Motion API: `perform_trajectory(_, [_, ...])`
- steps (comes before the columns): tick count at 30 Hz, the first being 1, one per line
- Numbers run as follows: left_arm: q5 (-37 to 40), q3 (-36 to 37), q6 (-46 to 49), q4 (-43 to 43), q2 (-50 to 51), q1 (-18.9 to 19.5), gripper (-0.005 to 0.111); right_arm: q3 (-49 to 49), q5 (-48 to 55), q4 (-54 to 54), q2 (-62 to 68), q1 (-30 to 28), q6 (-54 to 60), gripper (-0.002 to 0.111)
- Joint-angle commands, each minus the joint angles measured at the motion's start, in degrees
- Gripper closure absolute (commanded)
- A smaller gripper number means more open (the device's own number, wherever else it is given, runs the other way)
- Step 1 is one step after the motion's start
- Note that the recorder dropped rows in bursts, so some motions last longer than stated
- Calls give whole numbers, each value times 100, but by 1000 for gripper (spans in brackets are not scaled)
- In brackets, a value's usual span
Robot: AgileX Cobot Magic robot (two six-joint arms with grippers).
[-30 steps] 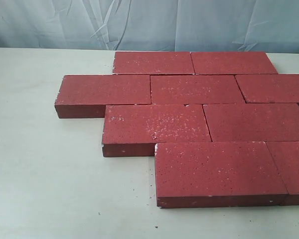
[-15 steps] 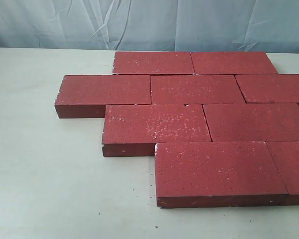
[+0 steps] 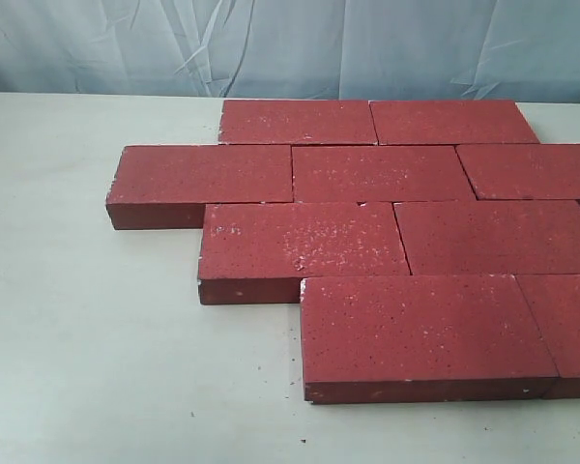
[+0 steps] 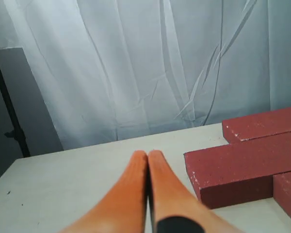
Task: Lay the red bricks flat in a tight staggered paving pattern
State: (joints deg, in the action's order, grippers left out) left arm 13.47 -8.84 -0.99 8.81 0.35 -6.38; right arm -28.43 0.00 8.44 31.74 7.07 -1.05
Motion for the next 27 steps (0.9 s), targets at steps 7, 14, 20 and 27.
perform_trajectory(7, [-69, 568, -37, -356, -35, 500, 107, 21, -71, -4, -31, -23, -5, 109])
perform_trajectory(14, [15, 799, -27, -698, -35, 697, 107, 21, -58, -4, -31, -23, -5, 109])
perform_trajectory(20, [-69, 884, 159, -681, -35, 787, 107, 21, -58, -4, -31, -23, -15, 109])
perform_trajectory(27, [14, 884, 155, -743, -35, 805, 107, 21, -58, -4, -31, -23, -15, 109])
